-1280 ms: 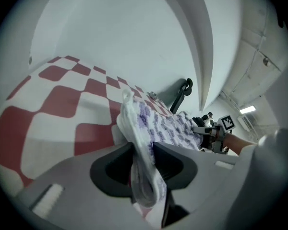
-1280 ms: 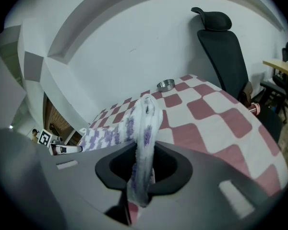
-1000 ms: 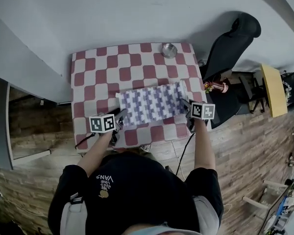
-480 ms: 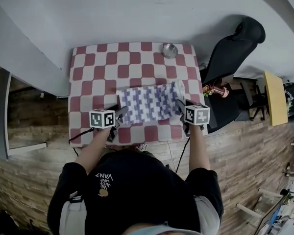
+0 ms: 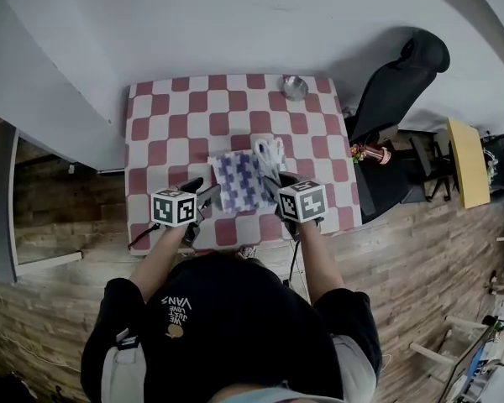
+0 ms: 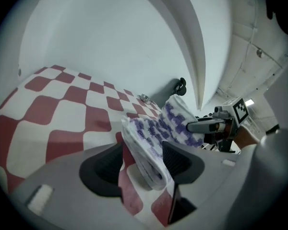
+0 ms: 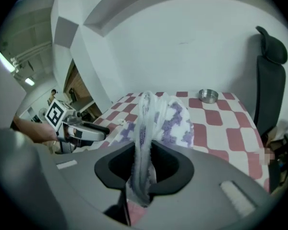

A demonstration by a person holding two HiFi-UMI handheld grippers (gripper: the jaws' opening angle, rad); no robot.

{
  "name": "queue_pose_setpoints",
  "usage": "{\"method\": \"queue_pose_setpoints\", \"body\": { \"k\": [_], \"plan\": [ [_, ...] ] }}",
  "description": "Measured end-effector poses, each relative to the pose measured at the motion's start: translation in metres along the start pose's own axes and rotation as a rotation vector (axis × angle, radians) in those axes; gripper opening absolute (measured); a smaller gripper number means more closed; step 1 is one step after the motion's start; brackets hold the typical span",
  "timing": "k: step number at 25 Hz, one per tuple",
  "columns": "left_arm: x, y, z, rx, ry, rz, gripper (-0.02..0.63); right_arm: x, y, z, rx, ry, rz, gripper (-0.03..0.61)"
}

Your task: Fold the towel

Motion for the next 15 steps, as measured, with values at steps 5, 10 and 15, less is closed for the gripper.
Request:
{"method": "queue_pose_setpoints", "body": {
  "k": [5, 10, 15],
  "plan": [
    [-0.004, 0.01, 0.004, -0.019, 0.042, 0.008, 0.236, 0.034, -0.001, 0.047, -0.169, 0.144, 0.127, 0.104],
    [-0.014, 0.015, 0.01, -0.034, 0.049, -0.006, 0.236, 0.069, 0.004, 0.091, -0.205, 0.079, 0.157, 0.188],
    [-0.027, 0.018, 0.019, -0.062, 0.04, -0.04, 0.236, 0.087, 0.011, 0.116, -0.205, 0.005, 0.127, 0.257]
  ]
}}
Point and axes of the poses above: the fingertips, and each gripper's own axes: x forward along the fingers, z to its left, y out of its underside, the point moved 2 cm from there along -x, backward along the fingers, and after that the axes turned 14 degrees about z, right-handed, at the moved point
